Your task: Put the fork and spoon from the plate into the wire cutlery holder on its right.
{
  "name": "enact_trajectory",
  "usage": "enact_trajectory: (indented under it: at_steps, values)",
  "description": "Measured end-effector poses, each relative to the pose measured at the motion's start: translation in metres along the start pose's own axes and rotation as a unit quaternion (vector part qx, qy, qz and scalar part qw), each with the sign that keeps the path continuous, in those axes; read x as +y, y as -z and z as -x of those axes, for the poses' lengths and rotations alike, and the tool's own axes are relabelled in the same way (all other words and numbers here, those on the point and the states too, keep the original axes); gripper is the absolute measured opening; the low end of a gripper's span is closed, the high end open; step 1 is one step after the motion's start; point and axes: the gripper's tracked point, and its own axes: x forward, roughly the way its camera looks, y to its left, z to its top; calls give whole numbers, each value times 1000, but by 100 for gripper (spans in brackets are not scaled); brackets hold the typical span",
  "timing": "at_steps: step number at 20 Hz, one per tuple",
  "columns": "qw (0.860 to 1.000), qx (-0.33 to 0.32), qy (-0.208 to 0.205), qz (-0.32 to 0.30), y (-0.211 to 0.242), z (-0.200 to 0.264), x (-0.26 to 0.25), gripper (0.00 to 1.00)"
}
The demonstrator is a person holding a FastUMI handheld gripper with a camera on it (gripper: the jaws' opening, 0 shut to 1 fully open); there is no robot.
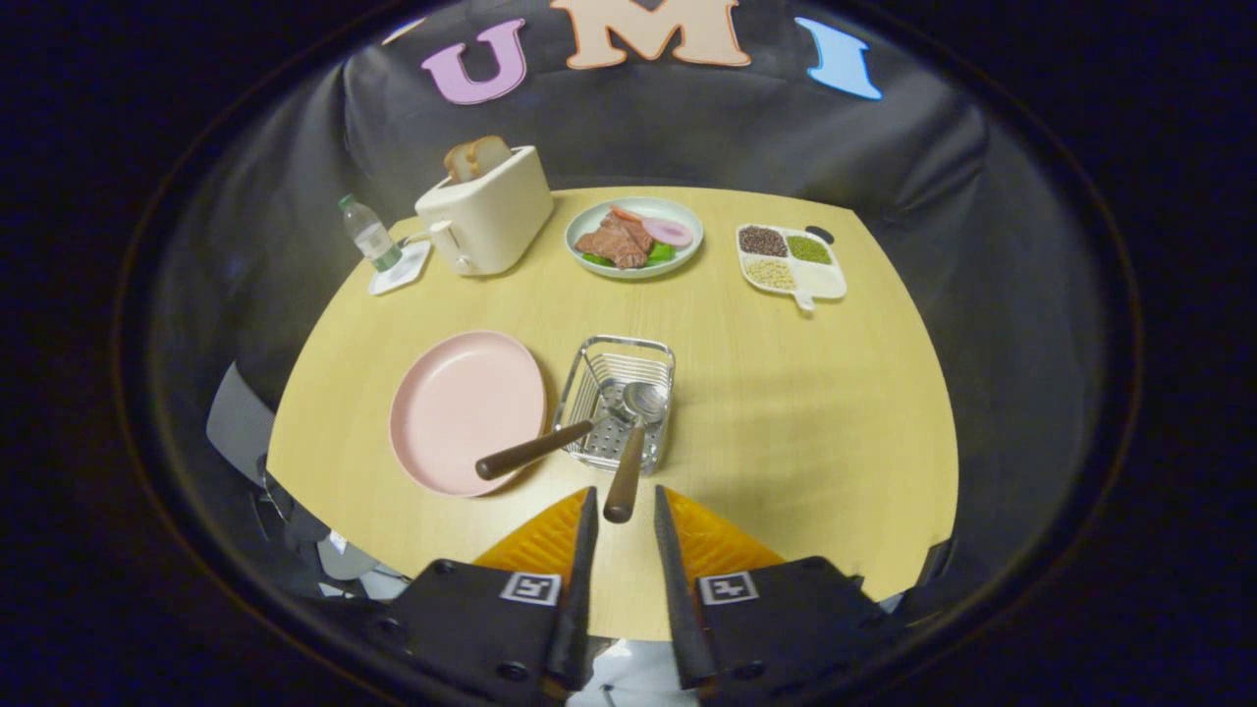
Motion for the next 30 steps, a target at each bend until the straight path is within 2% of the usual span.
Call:
enact_trajectory:
  at_steps: [4,8,14,23,27,30]
  values:
    - [999,-42,-12,-25,-7,15,10,97]
    - [992,-112,-18,-48,-17,36,22,99]
    - [972,-229,-11,-59,-21,81,60,99]
    - [919,-392,4,-53,-36,155,130,98]
    - [889,-456,26,-29,-45,190,138,98]
    - [875,-481,45,-20,-46,204,138,98]
